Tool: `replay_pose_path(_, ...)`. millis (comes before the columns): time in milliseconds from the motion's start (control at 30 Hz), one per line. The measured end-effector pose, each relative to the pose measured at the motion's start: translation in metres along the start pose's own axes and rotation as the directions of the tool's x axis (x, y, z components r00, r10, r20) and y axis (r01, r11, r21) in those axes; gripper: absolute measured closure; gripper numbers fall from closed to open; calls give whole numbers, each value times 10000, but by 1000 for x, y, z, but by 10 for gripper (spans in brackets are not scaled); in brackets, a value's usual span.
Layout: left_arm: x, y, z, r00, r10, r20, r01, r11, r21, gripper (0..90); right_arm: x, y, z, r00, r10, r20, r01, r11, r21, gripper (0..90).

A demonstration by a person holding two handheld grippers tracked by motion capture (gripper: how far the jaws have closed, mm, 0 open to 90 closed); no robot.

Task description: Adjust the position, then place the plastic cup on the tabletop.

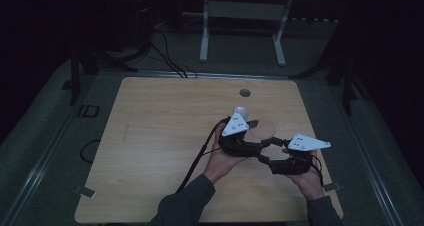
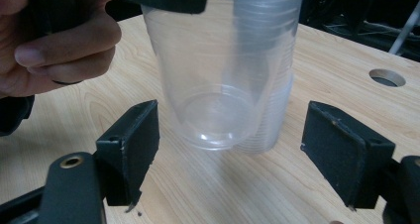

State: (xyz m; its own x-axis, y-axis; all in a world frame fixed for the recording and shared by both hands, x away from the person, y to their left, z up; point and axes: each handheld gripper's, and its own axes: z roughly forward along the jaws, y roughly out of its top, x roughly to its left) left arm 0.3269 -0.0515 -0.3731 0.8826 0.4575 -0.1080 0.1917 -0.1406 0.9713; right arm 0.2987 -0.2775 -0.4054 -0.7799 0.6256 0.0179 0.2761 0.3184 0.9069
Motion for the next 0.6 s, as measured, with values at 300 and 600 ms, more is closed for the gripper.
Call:
replay_pose_path(300,0,-1,-1,10000,68,-68,-68,9999,-84,276,-2,-3,-3,10000,64,69,-64,10000,-43,218)
replay_pose_path(600,1,-5,0,9998,85,-189,-87,9999,-70,279,-4,-6,-6,9997,174,143,-172,9998,-97,211)
